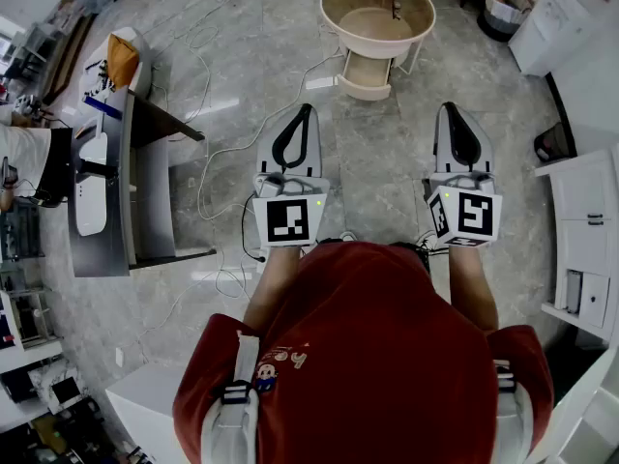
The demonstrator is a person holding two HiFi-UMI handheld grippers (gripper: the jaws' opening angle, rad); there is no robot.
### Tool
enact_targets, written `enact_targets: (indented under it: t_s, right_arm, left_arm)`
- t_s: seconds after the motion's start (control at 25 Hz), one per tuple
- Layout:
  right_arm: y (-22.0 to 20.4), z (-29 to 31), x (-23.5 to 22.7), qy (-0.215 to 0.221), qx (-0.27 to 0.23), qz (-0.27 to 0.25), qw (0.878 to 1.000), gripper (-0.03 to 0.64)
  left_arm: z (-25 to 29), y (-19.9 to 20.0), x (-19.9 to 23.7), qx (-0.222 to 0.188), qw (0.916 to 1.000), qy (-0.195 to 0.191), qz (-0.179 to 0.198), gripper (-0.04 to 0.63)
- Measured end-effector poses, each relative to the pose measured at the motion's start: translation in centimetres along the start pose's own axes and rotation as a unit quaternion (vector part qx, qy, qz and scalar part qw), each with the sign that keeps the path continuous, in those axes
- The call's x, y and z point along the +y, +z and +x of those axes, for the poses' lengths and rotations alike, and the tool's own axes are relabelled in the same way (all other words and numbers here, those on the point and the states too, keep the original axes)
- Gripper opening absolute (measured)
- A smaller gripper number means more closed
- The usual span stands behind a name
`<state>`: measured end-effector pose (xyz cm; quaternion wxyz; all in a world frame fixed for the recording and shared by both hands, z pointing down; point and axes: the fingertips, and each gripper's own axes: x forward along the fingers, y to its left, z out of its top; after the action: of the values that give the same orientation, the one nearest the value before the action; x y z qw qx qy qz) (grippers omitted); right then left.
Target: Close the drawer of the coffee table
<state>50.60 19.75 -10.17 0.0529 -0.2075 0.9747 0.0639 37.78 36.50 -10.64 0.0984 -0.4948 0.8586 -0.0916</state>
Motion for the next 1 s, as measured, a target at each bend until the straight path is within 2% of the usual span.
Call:
enact_targets:
  t_s: [0.48, 1.0]
  right_arm:
    - [-0.4, 1.0, 1.8, 0.008, 0.006, -0.004, 1.0, 0.028]
    - [-0.8, 1.7, 1.4, -0.029, 0.007, 0.014, 0.999, 0.028]
  left_arm:
    - [-0.4, -0.8, 1.2, 0.003, 0.9999, -0.001, -0.01, 0.012]
    - [0.7, -2.7, 2.2, 0.017, 0.999, -0.019, -0.036, 0.012]
